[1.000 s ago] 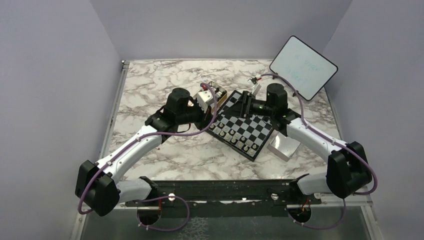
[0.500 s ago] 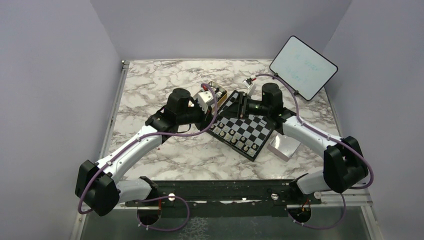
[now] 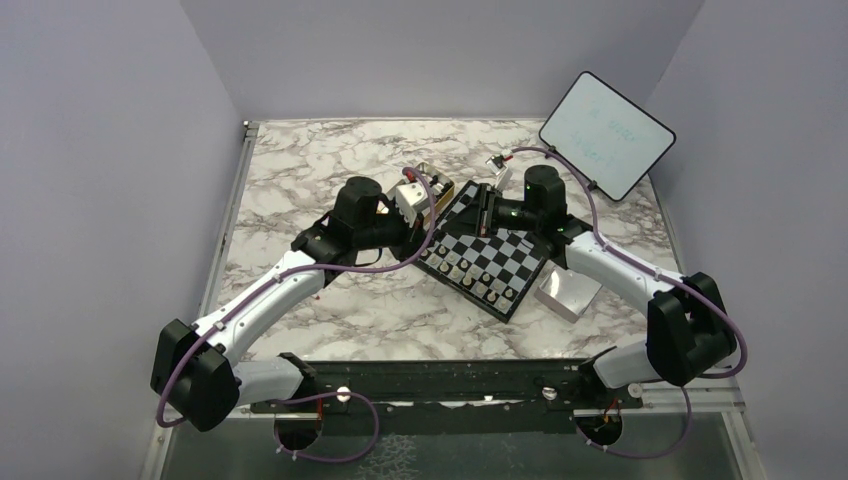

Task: Set up the chess pieces on the board
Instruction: Place the chess piece on the chessboard.

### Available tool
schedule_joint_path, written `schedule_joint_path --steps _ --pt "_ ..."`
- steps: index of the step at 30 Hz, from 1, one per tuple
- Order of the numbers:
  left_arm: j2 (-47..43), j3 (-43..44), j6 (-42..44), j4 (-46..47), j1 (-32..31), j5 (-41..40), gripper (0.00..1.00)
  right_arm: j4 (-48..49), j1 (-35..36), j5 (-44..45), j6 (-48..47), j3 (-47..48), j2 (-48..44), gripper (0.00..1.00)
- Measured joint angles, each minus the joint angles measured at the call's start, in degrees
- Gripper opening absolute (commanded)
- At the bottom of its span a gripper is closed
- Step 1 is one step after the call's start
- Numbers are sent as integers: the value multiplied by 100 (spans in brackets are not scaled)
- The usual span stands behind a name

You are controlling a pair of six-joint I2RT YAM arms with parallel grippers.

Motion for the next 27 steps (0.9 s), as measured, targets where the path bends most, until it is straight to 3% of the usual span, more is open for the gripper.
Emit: schedule_joint_path --steps 4,11,22,27 --pt "17 0 0 -9 -2 -9 0 -37 0 2 -101 0 -17 11" --pt "52 0 15 -76 -2 -103 0 -610 0 426 -643 98 -232 10" --pt "96 0 -9 -374 0 -592 0 -1976 4 3209 -2166 404 -579 10" --pt "9 0 -13 -433 0 -715 0 -1998 -11 4454 -2627 361 -376 10"
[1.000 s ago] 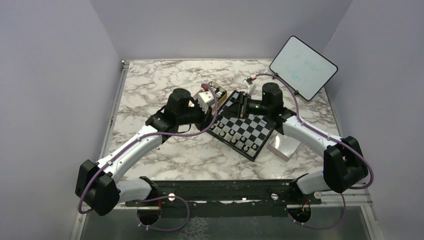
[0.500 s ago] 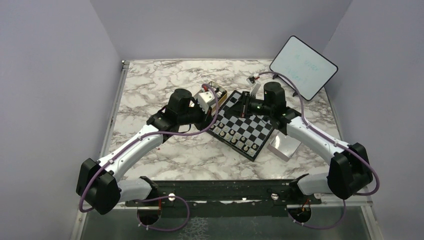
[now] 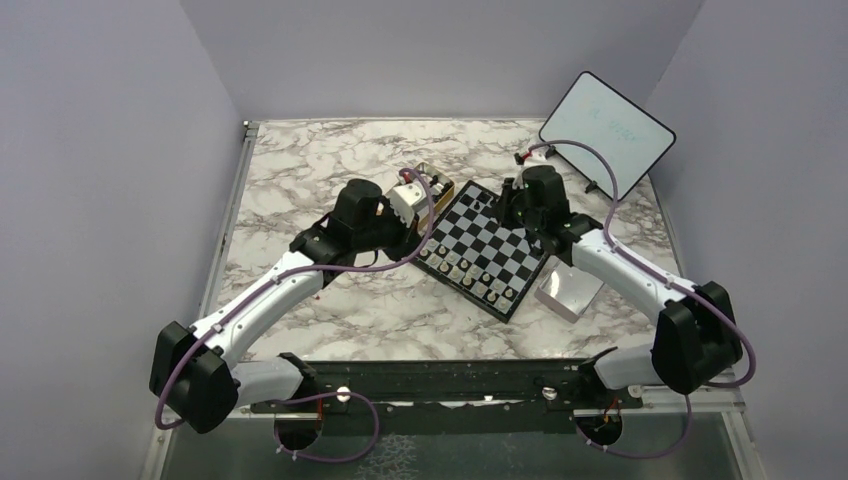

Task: Set up the chess pieces on the board
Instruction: Place the chess piece on the chessboard.

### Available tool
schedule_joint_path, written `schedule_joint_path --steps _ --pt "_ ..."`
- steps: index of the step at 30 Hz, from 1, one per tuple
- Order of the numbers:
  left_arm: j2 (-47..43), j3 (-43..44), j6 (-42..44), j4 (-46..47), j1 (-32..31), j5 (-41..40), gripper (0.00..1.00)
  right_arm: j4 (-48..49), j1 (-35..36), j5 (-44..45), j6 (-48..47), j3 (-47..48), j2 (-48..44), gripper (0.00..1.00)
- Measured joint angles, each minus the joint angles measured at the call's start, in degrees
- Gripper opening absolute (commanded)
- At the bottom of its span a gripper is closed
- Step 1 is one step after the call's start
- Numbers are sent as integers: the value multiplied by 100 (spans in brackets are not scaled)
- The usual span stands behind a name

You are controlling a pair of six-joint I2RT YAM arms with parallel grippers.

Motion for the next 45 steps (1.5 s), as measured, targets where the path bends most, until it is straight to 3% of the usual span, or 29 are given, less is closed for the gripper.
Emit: schedule_joint_path --steps 7,15,45 --pt "-315 -9 9 -2 -2 -131 0 101 -94 1027 -236 -297 625 10" --pt "-352 -17 11 -4 0 -201 0 472 -214 1561 -225 -540 839 10" --pt "-448 -48 35 -7 0 -225 0 1576 -452 1471 162 -697 1637 11"
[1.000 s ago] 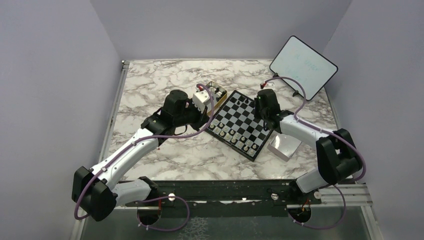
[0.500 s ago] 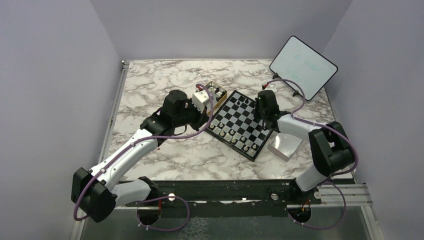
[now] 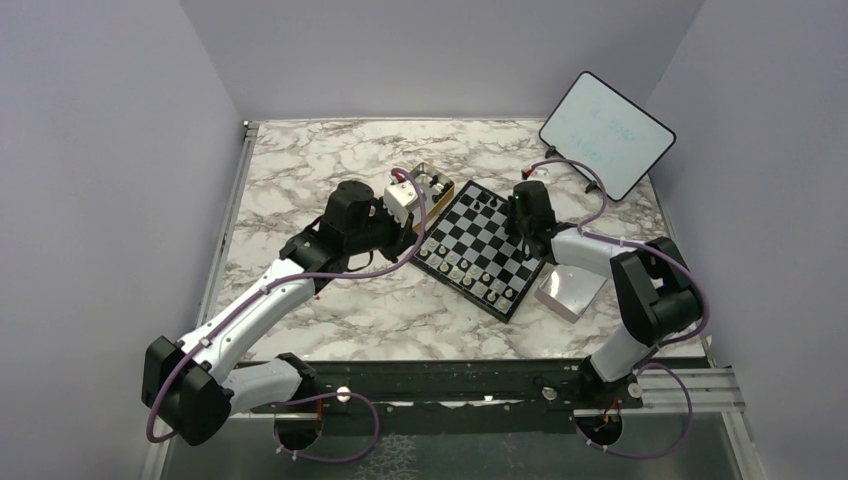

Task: Set up the chess pieces on the board
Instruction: Place the chess piece on the chessboard.

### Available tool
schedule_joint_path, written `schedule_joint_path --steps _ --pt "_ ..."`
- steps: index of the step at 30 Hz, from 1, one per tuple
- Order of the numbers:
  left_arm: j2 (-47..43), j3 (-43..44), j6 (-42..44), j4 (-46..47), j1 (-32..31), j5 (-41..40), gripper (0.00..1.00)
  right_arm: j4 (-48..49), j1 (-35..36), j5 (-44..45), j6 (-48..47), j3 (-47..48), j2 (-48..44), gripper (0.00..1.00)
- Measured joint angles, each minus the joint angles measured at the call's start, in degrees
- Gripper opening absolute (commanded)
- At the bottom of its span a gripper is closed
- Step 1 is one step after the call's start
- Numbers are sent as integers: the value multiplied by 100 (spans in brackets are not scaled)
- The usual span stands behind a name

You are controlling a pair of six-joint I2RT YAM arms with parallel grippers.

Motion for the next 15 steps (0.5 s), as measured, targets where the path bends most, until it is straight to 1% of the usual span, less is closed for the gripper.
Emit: schedule_joint_path --steps 15 --pt "0 0 0 0 0 0 0 105 0 31 -63 4 170 11"
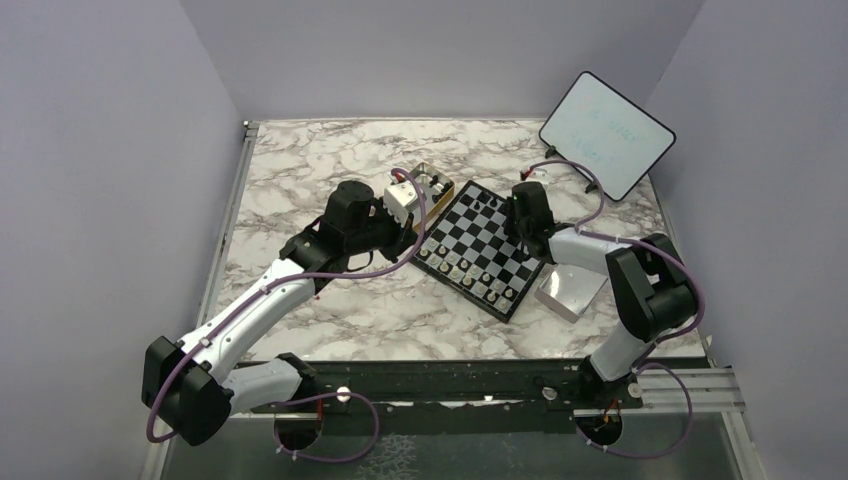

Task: Set up the chess pieces on the board
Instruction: Place the chess piece on the chessboard.

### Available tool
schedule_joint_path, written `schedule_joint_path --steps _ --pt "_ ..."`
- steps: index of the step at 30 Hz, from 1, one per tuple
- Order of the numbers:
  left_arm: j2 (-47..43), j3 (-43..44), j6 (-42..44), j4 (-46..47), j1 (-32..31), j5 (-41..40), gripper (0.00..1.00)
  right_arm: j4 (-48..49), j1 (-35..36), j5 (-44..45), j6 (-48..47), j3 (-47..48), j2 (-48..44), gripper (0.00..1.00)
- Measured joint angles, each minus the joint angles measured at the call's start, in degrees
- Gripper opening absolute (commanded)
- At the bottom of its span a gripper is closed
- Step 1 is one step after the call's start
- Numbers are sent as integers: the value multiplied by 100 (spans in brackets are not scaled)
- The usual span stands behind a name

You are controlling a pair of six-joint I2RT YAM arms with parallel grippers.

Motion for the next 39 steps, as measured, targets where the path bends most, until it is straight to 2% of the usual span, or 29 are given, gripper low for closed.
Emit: schedule_joint_path --steps 7,15,24,34,39 --pt "0 0 0 0 0 0 0 50 0 20 -42 9 26 14" --pt "0 0 0 0 0 2 0 -11 0 31 -35 68 70 30" --pt "0 0 15 0 0 0 0 -372 0 9 -7 262 -61 32" --pt "7 0 -76 4 0 61 0 -1268 0 -435 -31 431 -1040 36" --pt "144 0 -420 20 0 444 0 -1530 -2 -1471 -608 476 -1836 38"
